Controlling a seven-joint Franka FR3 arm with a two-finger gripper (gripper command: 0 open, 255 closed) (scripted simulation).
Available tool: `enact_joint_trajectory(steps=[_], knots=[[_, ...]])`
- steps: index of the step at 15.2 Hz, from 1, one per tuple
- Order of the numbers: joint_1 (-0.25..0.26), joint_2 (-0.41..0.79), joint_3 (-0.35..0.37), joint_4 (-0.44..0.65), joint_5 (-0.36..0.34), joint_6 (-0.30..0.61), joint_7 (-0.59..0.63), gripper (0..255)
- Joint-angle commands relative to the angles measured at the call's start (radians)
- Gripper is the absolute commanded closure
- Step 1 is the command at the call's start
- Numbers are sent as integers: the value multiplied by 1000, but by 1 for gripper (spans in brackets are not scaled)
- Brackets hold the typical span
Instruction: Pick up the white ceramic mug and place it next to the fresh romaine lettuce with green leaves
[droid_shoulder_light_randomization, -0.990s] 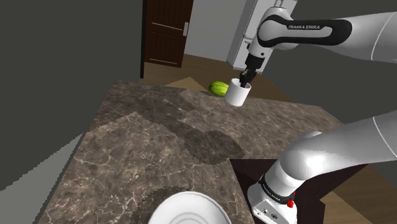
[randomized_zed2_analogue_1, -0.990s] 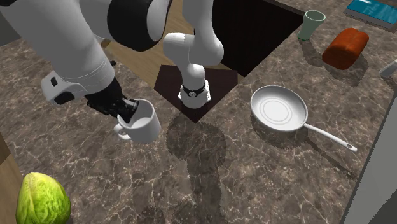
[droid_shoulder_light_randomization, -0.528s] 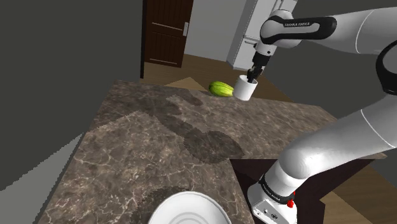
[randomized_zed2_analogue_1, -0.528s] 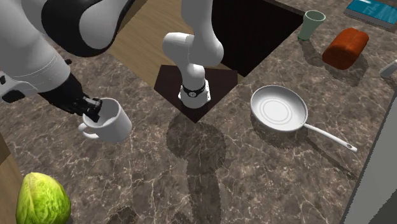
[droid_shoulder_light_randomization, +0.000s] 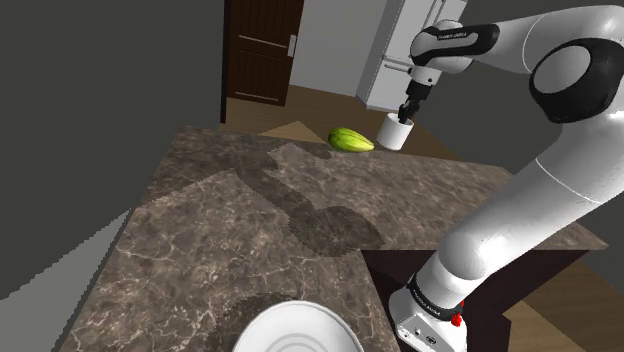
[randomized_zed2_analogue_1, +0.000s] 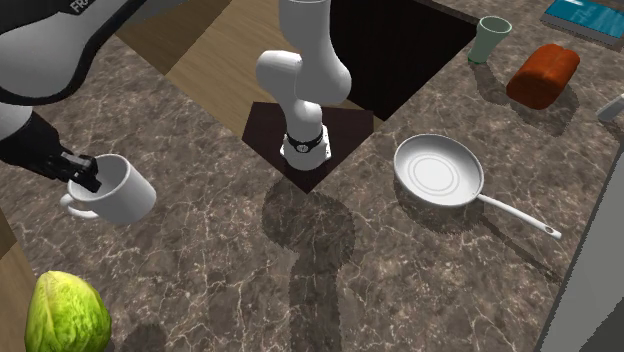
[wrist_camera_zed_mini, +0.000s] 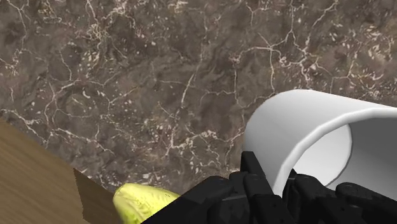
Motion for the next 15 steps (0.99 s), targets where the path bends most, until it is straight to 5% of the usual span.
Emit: enact_joint_trajectory(steps=[1, 7, 15], knots=[[-15, 62, -32, 65, 26, -7, -58, 255], [-93, 295, -101, 312, 148, -56, -229, 255], [-295, 630, -107, 747, 322, -203, -386, 255]])
